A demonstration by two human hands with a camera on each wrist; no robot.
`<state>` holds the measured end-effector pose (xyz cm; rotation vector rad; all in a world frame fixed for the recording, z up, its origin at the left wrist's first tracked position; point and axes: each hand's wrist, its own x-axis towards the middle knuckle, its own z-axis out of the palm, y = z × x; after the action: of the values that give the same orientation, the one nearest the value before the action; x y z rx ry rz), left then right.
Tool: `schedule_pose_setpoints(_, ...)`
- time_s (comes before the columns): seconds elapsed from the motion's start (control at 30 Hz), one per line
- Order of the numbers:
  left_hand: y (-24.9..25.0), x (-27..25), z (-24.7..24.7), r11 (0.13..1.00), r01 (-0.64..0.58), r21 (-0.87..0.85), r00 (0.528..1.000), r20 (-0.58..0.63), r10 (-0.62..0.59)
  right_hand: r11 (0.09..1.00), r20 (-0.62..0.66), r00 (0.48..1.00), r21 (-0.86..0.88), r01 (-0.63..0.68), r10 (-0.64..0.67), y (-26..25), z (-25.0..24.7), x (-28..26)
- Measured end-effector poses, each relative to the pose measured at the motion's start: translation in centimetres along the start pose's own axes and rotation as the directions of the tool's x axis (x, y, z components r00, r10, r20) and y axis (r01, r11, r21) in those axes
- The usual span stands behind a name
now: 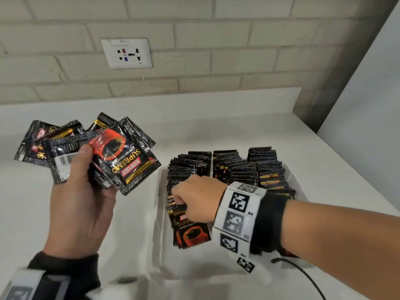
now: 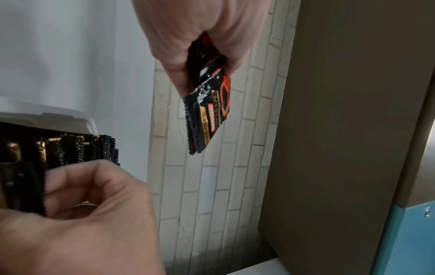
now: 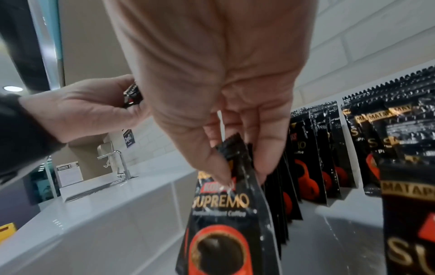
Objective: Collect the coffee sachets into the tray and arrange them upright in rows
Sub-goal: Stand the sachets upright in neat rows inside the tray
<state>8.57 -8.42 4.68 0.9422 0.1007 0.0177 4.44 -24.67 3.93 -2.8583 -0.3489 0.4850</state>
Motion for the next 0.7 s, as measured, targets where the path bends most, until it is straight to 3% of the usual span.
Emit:
schedule_pose_setpoints(0.1, -0.1, 0.2, -0.5, 0.999, 0.02, 0.027, 1.0, -0.023, -0.02, 0.999, -0.087, 0.995, -0.023, -0.041, 0.039, 0.2, 0.0, 0.1)
schedule_pose_setpoints(0.47, -2.1, -0.1, -0.3, 0.993, 0.105, 0.055, 0.994, 0.003, -0.106, 0.996, -0.146, 0.989, -0.08, -0.041, 0.029, 0.9, 0.4, -0.1)
schedule_pose_setpoints(0.7, -2.4, -0.1, -0.5, 0.984, 0.165, 0.065, 0.986, 0.025, -0.167, 0.982, -0.223, 0.957, 0.081, -0.17, 0.184, 5.0, -5.3, -4.9)
